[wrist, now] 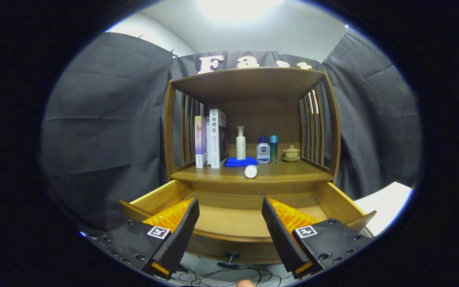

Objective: Pull open the drawer, take out the items inside it, and place them on the countertop above the cabinet.

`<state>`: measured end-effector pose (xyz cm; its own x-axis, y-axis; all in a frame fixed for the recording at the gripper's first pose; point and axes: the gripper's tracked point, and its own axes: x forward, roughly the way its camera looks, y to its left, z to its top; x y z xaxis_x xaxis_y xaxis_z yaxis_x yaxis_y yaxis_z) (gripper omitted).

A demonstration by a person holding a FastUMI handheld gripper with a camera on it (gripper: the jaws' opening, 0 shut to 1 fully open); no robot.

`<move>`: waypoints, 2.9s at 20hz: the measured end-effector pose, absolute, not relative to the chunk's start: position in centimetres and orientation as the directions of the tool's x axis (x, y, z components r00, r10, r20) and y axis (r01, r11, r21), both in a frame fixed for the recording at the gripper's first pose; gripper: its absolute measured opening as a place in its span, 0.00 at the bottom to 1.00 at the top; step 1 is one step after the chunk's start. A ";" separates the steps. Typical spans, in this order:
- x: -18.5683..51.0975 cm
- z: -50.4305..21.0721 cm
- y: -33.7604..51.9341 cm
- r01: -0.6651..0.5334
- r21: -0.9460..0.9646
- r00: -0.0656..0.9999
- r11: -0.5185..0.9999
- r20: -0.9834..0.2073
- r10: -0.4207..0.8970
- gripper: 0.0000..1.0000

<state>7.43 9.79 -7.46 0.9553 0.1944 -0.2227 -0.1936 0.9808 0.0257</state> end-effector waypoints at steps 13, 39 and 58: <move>3.8 -17.7 10.7 -0.197 -0.059 0.941 0.979 -0.290 0.172 0.98; 8.8 -20.2 10.6 -0.084 -0.091 0.961 0.992 -0.272 0.056 0.97; 19.6 -20.3 10.8 -0.026 -0.087 0.967 0.996 -0.256 0.003 0.97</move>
<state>19.65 10.77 -20.34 0.9668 0.0030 -0.2556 -0.0260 0.9959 -0.0869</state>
